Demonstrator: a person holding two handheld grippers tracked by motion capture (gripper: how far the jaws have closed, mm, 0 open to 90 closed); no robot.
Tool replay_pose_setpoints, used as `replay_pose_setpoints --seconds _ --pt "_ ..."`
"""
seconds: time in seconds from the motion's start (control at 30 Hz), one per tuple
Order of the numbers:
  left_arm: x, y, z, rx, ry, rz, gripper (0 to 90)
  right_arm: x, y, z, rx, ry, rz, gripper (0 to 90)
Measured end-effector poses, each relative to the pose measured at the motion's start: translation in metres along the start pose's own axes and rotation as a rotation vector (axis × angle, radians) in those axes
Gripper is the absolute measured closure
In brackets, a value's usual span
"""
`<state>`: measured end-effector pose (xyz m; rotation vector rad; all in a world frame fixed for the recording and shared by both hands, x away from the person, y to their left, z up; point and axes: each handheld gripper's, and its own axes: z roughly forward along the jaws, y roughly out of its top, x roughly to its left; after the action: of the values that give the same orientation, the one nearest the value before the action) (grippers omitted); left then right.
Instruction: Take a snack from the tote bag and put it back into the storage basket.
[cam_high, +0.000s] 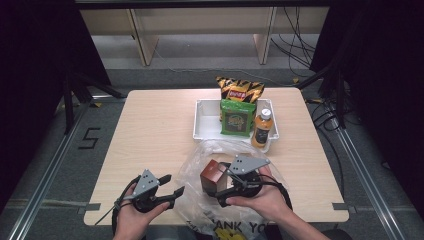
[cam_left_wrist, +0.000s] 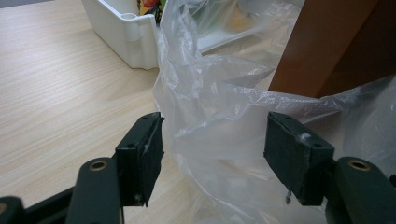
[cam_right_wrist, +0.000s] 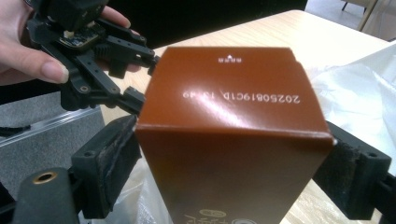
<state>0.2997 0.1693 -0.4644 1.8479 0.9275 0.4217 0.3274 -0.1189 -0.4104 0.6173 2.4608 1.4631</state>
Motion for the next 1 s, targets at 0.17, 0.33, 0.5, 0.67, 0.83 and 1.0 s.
replay_pose_setpoints --seconds 0.17,0.33,0.5,0.67,0.83,1.0 --pt "0.000 0.000 0.000 0.001 0.000 -0.008 36.6 0.001 -0.003 0.004 -0.003 -0.005 0.028 15.5" --pt "0.000 -0.001 0.000 0.000 -0.003 -0.003 36.7 0.002 -0.004 0.005 0.014 -0.010 0.000 16.0" --pt "-0.001 -0.002 -0.001 -0.002 -0.011 -0.011 36.6 0.005 -0.006 0.009 0.006 -0.025 0.015 18.3" --pt "-0.001 -0.002 -0.001 -0.002 -0.008 -0.009 36.7 0.006 -0.007 0.010 -0.011 -0.040 0.012 22.0" --pt "-0.001 -0.002 -0.001 0.002 -0.007 -0.002 36.7 0.007 -0.011 0.010 -0.013 -0.050 0.037 27.5" --pt "-0.001 -0.002 -0.001 0.002 -0.007 -0.009 36.7 0.007 -0.012 0.011 -0.011 -0.054 0.020 34.0"
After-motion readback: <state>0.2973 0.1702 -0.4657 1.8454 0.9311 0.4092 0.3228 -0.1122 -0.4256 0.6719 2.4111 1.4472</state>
